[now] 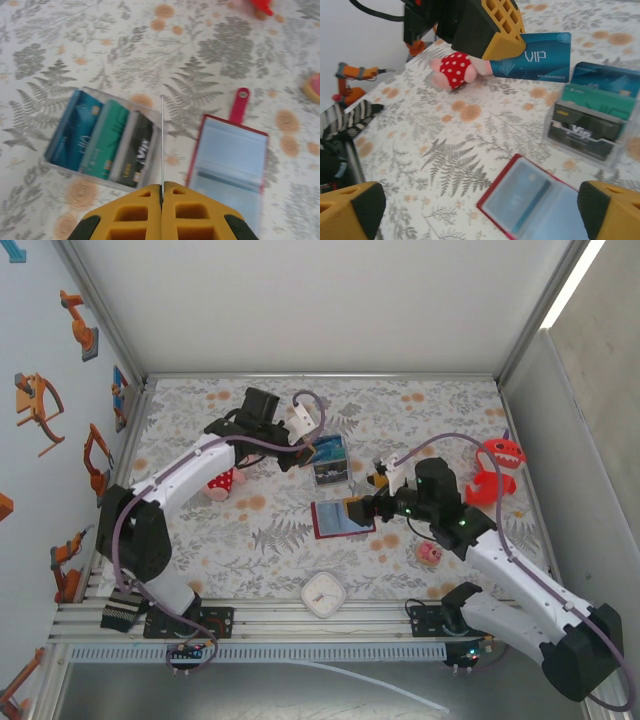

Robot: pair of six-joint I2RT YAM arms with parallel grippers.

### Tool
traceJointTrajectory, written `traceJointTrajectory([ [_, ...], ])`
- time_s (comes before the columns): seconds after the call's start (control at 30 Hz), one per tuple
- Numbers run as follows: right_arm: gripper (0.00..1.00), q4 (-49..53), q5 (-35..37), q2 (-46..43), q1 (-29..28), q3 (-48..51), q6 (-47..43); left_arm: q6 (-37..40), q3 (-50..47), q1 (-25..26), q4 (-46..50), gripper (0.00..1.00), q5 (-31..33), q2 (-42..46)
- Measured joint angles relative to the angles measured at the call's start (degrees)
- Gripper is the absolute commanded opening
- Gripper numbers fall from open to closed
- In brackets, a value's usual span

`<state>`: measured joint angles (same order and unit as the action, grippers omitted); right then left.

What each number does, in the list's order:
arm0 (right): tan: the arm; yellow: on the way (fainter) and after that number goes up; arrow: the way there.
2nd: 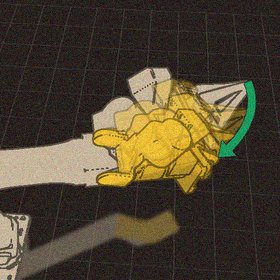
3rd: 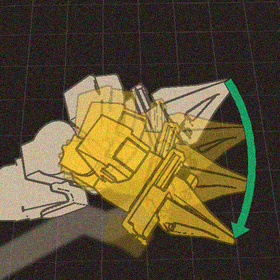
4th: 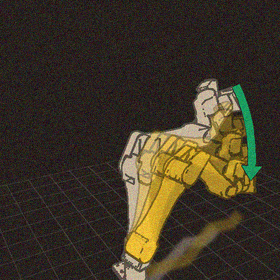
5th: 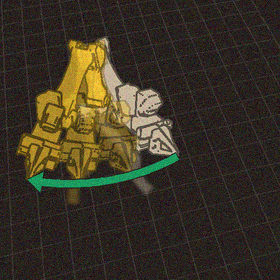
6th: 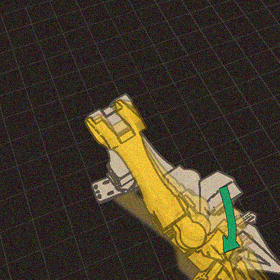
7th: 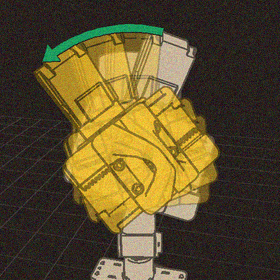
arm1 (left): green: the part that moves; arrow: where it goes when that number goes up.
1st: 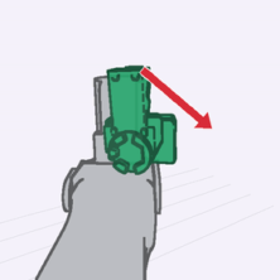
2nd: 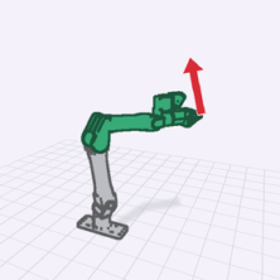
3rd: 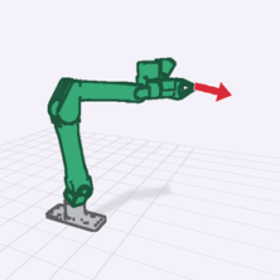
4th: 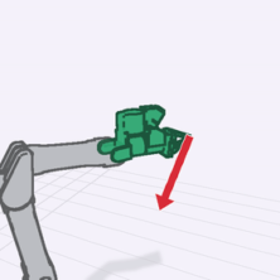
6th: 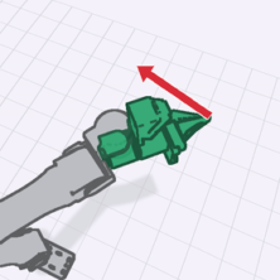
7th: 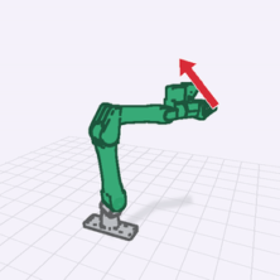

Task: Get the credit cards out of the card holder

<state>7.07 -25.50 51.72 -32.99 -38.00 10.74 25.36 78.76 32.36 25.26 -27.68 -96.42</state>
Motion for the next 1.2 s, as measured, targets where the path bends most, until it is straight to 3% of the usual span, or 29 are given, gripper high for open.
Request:
traceJointTrajectory([
  [0.27,0.99,1.46,12.11,-3.34,0.00,0.00,1.97,3.48,7.37,-2.69,-4.35,0.01,0.81,-11.61],
  [0.43,0.99,3.13,16.04,-3.17,0.00,-0.13,3.19,5.22,10.99,-2.80,-5.49,0.02,0.66,-16.81],
  [1.2,0.99,4.00,20.90,-3.69,0.00,-0.33,4.92,13.05,20.26,-2.82,-1.79,0.02,-3.23,-26.08],
])
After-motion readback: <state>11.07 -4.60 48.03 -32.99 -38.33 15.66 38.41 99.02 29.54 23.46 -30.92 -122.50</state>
